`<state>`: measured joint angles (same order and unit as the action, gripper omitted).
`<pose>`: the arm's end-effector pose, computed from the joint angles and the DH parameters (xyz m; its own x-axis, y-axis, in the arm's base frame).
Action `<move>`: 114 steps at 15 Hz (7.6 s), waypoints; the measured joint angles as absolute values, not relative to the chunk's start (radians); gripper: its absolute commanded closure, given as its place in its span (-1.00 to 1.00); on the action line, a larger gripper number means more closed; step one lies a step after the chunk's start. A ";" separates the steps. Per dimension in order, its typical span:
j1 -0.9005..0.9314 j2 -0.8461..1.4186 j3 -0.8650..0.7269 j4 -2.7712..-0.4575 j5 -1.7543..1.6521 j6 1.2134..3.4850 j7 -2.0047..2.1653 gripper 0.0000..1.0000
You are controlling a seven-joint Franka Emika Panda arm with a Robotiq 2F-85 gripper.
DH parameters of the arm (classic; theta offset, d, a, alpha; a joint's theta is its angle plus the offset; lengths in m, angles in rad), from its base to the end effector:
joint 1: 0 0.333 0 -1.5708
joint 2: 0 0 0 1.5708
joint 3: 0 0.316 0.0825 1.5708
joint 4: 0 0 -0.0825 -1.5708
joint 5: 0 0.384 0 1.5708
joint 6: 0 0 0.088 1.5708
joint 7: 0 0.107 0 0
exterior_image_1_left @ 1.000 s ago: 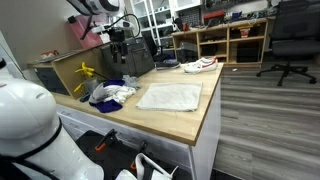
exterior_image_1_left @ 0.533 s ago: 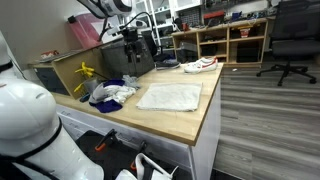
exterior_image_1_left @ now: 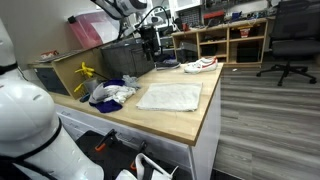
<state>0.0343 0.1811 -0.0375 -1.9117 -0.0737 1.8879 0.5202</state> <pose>0.5765 -0.0066 0.3866 0.8662 -0.4790 -0.1421 -0.4569 -0.8745 0.1627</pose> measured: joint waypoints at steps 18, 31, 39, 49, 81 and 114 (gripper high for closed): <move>-0.032 0.295 -0.129 -1.792 -0.067 1.877 0.614 -1.00; -0.086 0.490 -0.215 -1.742 -0.035 2.082 0.829 -1.00; -0.168 0.626 -0.243 -1.619 0.070 2.081 0.990 -1.00; -0.170 0.723 -0.250 -1.555 0.070 2.084 1.093 -1.00; -0.194 1.139 -0.182 -0.945 0.132 1.891 1.226 -1.00; -0.018 0.792 -0.160 -1.236 0.049 1.826 1.108 0.98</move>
